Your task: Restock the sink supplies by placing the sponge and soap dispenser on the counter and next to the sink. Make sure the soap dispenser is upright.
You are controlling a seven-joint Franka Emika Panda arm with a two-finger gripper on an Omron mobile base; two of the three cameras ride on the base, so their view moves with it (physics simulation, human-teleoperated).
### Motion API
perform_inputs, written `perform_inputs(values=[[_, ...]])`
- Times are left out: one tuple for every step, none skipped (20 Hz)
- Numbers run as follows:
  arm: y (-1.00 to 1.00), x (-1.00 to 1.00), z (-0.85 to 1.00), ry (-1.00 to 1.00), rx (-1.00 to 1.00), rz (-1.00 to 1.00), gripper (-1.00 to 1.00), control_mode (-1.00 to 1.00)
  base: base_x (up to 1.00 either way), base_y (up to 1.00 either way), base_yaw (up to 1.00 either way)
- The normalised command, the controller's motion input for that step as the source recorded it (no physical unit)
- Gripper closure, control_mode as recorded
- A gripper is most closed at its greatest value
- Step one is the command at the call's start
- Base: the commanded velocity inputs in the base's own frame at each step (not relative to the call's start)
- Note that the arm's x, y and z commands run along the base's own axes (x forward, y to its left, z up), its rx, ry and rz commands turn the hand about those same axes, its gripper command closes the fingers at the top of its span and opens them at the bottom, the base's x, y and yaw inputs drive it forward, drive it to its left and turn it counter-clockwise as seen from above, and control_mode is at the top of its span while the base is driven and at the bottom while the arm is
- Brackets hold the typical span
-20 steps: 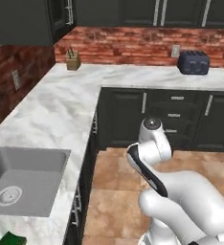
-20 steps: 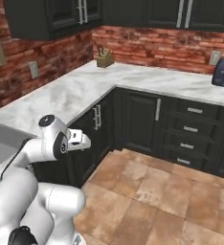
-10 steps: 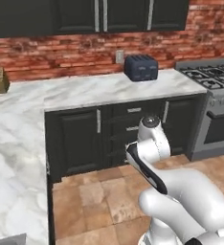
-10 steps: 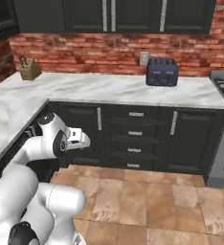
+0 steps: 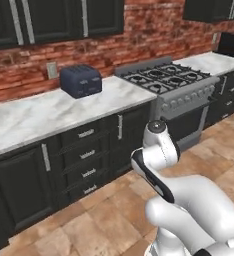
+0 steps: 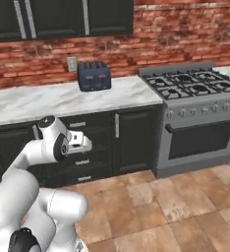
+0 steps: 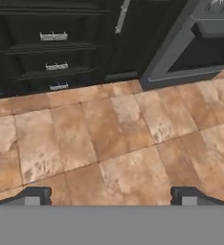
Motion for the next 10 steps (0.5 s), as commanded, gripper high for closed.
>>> perform_inputs(values=[[0.0,0.0,0.0,0.0,0.0,0.0,-1.0,1.0,0.86,-0.1,-0.62],[0.0,0.0,0.0,0.0,0.0,0.0,-1.0,1.0,0.88,-0.11,-0.61],[0.0,0.0,0.0,0.0,0.0,0.0,-1.0,1.0,0.89,-0.08,-0.6],[0.0,0.0,0.0,0.0,0.0,0.0,-1.0,1.0,0.92,-0.05,-0.59],[0.0,0.0,0.0,0.0,0.0,0.0,-1.0,1.0,0.91,-0.08,-0.59],[0.0,0.0,0.0,0.0,0.0,0.0,-1.0,1.0,0.91,-0.08,-0.6],[0.0,0.0,0.0,0.0,0.0,0.0,-1.0,1.0,0.97,0.0,-0.64],[0.0,0.0,0.0,0.0,0.0,0.0,-1.0,1.0,1.0,0.0,-0.65],[0.0,0.0,0.0,0.0,0.0,0.0,-1.0,1.0,1.0,0.0,-0.61],[0.0,0.0,0.0,0.0,0.0,0.0,-1.0,1.0,1.0,0.0,-0.57]])
